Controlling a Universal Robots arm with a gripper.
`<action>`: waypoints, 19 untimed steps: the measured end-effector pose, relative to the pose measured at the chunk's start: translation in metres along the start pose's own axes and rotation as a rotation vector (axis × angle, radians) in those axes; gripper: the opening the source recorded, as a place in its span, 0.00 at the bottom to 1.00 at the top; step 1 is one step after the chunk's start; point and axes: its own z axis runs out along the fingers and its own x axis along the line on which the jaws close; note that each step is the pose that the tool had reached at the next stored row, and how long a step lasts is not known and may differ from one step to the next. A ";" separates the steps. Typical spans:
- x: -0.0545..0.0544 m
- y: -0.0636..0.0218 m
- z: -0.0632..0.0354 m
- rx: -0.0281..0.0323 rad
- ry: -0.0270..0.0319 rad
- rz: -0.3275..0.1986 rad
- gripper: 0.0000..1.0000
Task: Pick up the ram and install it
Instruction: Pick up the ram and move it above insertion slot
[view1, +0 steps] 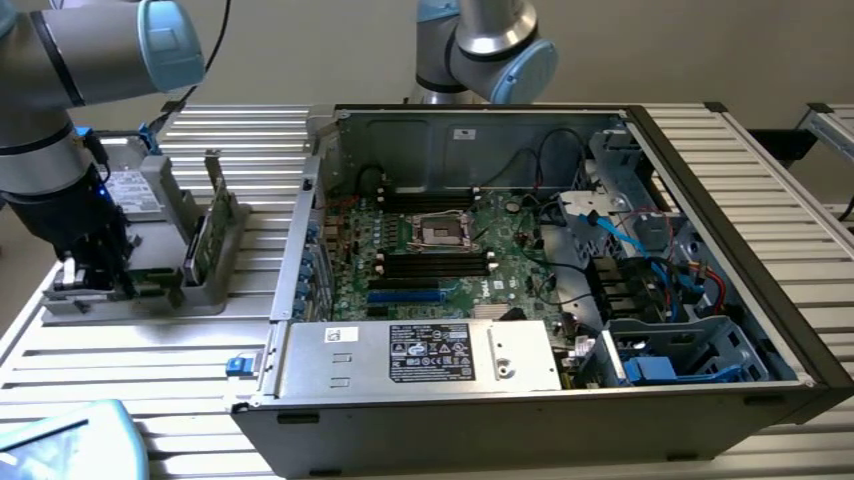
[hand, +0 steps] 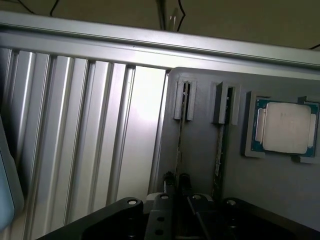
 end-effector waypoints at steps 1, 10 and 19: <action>0.000 -0.0001 -0.0017 0.0000 0.0000 0.000 0.15; 0.001 -0.0027 -0.0140 -0.0004 -0.0001 0.000 0.15; 0.001 -0.0031 -0.0197 -0.0008 -0.0001 0.002 0.15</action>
